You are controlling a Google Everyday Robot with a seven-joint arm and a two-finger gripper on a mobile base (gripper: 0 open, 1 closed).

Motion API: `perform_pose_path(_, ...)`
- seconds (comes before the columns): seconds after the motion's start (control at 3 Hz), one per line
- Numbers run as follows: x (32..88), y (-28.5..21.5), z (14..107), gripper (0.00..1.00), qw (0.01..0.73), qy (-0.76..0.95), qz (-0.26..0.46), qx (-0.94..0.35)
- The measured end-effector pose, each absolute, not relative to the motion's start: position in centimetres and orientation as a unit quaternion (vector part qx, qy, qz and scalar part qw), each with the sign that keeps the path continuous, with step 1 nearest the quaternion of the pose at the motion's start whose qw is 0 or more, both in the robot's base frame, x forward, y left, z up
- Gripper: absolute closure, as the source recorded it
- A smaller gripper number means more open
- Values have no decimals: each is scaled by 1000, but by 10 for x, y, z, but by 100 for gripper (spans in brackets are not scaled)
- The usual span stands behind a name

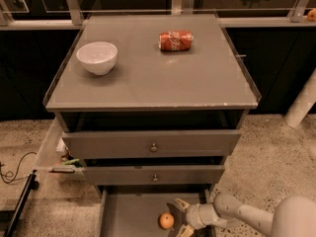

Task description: Pick orange from bottom drawer and place on counter

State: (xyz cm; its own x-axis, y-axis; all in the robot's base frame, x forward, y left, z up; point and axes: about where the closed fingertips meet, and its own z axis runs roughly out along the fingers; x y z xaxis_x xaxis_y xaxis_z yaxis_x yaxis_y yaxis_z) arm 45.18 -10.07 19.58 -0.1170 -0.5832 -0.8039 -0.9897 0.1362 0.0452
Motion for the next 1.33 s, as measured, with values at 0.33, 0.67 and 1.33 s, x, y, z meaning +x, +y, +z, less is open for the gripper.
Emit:
perform_pose_path(0.33,450,-93,183,0,320,683,305,-581)
perform_pose_path(0.67,446,-87,170,0,335,682,267,-593)
perform_pose_path(1.33,460,-90,146,0,386,683,204,-585)
